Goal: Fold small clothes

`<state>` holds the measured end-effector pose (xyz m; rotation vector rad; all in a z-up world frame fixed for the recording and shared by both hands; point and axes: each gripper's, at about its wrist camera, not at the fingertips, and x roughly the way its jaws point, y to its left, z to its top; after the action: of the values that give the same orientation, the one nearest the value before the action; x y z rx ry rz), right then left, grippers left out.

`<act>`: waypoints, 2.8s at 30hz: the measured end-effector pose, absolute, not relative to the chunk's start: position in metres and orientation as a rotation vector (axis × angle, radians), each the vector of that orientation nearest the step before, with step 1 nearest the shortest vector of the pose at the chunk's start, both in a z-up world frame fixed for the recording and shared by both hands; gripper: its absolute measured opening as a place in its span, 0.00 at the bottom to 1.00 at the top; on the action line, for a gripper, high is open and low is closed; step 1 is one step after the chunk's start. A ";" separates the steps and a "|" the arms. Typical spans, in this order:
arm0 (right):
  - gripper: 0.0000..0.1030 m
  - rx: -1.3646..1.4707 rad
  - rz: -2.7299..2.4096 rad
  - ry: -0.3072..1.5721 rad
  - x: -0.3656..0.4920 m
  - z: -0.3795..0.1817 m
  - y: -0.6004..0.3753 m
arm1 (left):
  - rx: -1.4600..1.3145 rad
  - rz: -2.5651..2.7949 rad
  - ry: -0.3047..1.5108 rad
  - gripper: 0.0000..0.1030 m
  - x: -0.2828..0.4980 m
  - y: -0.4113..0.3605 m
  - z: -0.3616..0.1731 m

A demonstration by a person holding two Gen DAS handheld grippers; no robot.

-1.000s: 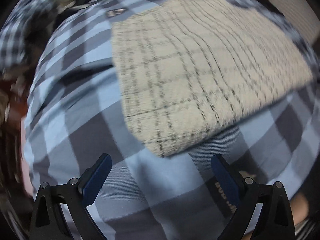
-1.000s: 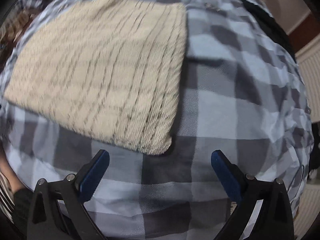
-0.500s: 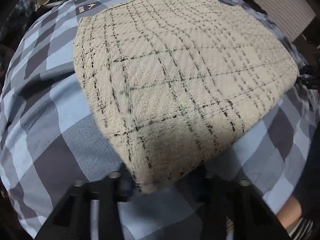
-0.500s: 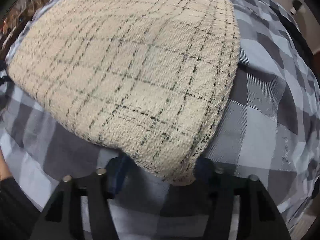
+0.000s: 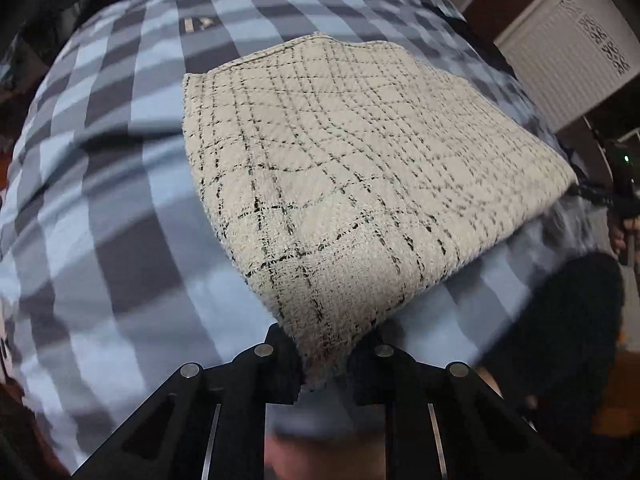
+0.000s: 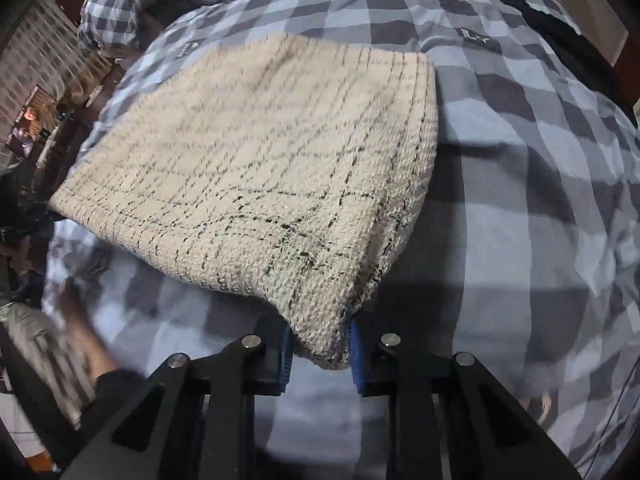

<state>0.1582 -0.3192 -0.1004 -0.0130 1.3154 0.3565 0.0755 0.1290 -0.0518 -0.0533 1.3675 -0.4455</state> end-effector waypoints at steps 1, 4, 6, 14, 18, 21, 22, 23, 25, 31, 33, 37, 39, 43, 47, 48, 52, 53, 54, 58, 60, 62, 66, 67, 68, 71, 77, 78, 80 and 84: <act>0.18 -0.001 0.366 1.318 0.148 -0.093 -0.320 | -0.060 -0.447 1.396 0.15 0.066 0.132 -0.044; 0.18 0.029 0.422 1.344 0.114 -0.076 -0.326 | -0.068 -0.459 1.448 0.15 0.030 0.135 -0.023; 0.18 0.042 0.452 1.363 0.095 -0.065 -0.329 | -0.076 -0.476 1.460 0.15 0.006 0.134 -0.008; 0.18 0.196 0.507 1.387 0.092 -0.053 -0.344 | -0.239 -0.410 1.417 0.14 -0.009 0.149 -0.018; 0.18 0.336 0.498 1.386 0.148 -0.054 -0.332 | -0.355 -0.329 1.364 0.15 0.047 0.166 -0.028; 0.18 0.489 0.461 1.383 0.194 -0.064 -0.338 | -0.426 -0.241 1.334 0.15 0.115 0.169 -0.056; 0.18 0.530 0.439 1.383 0.210 -0.072 -0.341 | -0.449 -0.221 1.327 0.15 0.129 0.170 -0.062; 0.18 0.584 0.397 1.386 0.234 -0.088 -0.342 | -0.464 -0.196 1.327 0.16 0.149 0.169 -0.075; 0.18 0.634 0.329 1.410 0.257 -0.114 -0.336 | -0.460 -0.126 1.326 0.16 0.180 0.168 -0.103; 0.35 0.906 0.176 1.374 0.297 -0.200 -0.340 | -0.313 0.062 1.297 0.44 0.202 0.177 -0.144; 0.62 0.933 0.124 1.354 0.295 -0.206 -0.345 | -0.180 0.157 1.248 0.88 0.195 0.178 -0.142; 0.65 0.918 -0.029 1.224 0.269 -0.181 -0.359 | -0.085 0.172 1.188 0.92 0.182 0.171 -0.120; 0.68 0.729 -0.217 1.132 0.255 -0.141 -0.351 | -0.095 0.171 1.163 0.92 0.177 0.163 -0.101; 0.89 0.403 -0.310 0.908 0.224 -0.071 -0.299 | -0.139 0.006 1.143 0.92 0.166 0.115 -0.074; 0.99 0.287 0.022 0.904 0.208 -0.069 -0.229 | -0.126 -0.148 1.201 0.96 0.151 0.058 -0.088; 0.99 0.247 0.141 0.966 0.211 -0.079 -0.202 | -0.111 -0.156 1.224 0.96 0.149 0.049 -0.097; 0.99 0.028 0.379 1.202 0.220 -0.135 -0.132 | 0.075 -0.109 1.300 0.98 0.146 0.028 -0.142; 0.99 -0.038 0.363 1.230 0.223 -0.146 -0.127 | 0.112 -0.087 1.288 1.00 0.146 0.032 -0.146; 0.99 -0.116 0.307 1.250 0.224 -0.158 -0.127 | 0.117 -0.065 1.274 1.00 0.147 0.040 -0.148; 0.99 0.017 0.086 1.300 0.239 -0.164 -0.194 | -0.107 0.108 1.310 1.00 0.152 0.103 -0.153; 0.98 0.041 -0.182 1.332 0.236 -0.165 -0.248 | -0.332 0.118 1.358 1.00 0.148 0.142 -0.163; 0.99 0.049 -0.382 1.357 0.227 -0.167 -0.290 | -0.421 0.120 1.393 1.00 0.146 0.155 -0.168; 0.99 0.260 -0.409 1.400 0.210 -0.166 -0.335 | -0.226 0.295 1.353 1.00 0.141 0.159 -0.145; 0.99 0.171 -0.476 1.365 0.207 -0.157 -0.333 | -0.140 0.373 1.314 1.00 0.140 0.162 -0.133; 0.99 0.114 -0.507 1.332 0.207 -0.149 -0.330 | -0.092 0.432 1.291 1.00 0.139 0.164 -0.127; 0.99 -0.075 -0.676 1.188 0.202 -0.119 -0.321 | 0.041 0.627 1.166 1.00 0.138 0.171 -0.103; 0.99 0.020 -0.329 0.911 0.216 -0.094 -0.262 | -0.193 0.263 1.003 1.00 0.148 0.138 -0.085; 0.99 0.063 -0.194 0.908 0.225 -0.100 -0.248 | -0.221 0.194 1.013 1.00 0.155 0.128 -0.088; 0.99 0.105 0.002 0.936 0.238 -0.113 -0.223 | -0.308 -0.011 1.097 1.00 0.166 0.108 -0.111; 0.99 0.051 0.163 1.137 0.266 -0.164 -0.187 | -0.109 0.086 1.210 1.00 0.168 0.094 -0.145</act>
<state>0.2657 -0.1867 -0.1644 0.0514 1.1373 0.1625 0.1681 0.0940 -0.1451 -0.1088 1.2103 0.0858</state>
